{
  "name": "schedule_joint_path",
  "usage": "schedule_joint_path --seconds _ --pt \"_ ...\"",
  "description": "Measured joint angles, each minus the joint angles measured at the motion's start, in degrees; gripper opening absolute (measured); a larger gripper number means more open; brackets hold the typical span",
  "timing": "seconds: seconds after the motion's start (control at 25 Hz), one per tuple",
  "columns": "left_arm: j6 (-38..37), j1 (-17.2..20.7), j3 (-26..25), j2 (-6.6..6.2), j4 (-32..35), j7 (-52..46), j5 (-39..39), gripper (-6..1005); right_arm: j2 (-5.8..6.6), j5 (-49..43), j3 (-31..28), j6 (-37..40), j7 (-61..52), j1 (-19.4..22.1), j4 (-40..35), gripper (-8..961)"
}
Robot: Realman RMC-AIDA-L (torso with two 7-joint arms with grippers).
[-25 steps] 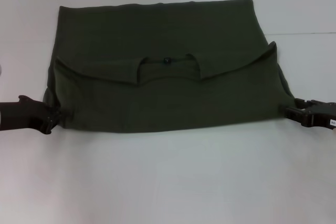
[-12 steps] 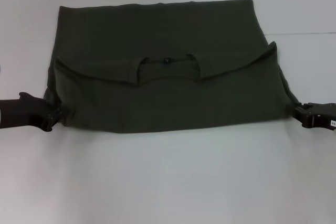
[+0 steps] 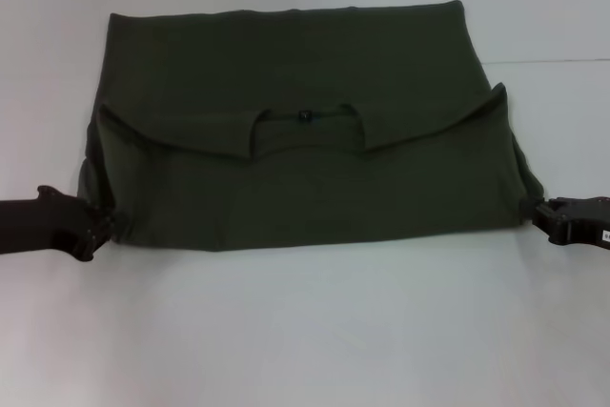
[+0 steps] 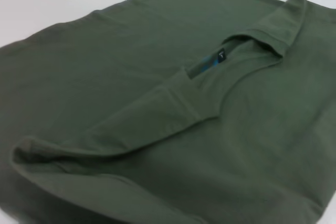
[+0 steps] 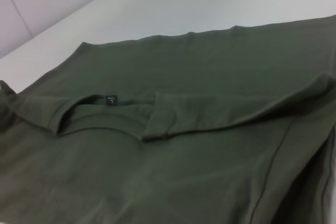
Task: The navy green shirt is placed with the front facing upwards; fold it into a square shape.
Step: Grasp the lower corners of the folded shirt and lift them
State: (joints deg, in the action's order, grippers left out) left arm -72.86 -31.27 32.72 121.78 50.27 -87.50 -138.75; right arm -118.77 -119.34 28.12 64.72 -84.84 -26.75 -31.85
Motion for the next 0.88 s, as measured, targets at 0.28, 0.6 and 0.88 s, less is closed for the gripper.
schedule_joint_path --seconds 0.28,0.6,0.88 --pt "-4.7 3.5 -1.8 0.87 3.8 3.0 1.4 88 -0.36 0.4 -0.6 6.1 3.2 2.7 -1.4 44" --pt "-16.1 7.4 -11.0 1.23 5.1 13.3 2.3 94 -0.85 1.0 -3.7 17.5 13.3 8.3 -3.2 43" --pt "-24.4 13.6 -12.3 2.34 6.7 21.7 4.5 99 -0.93 1.0 -8.5 24.8 23.4 14.3 -1.8 43"
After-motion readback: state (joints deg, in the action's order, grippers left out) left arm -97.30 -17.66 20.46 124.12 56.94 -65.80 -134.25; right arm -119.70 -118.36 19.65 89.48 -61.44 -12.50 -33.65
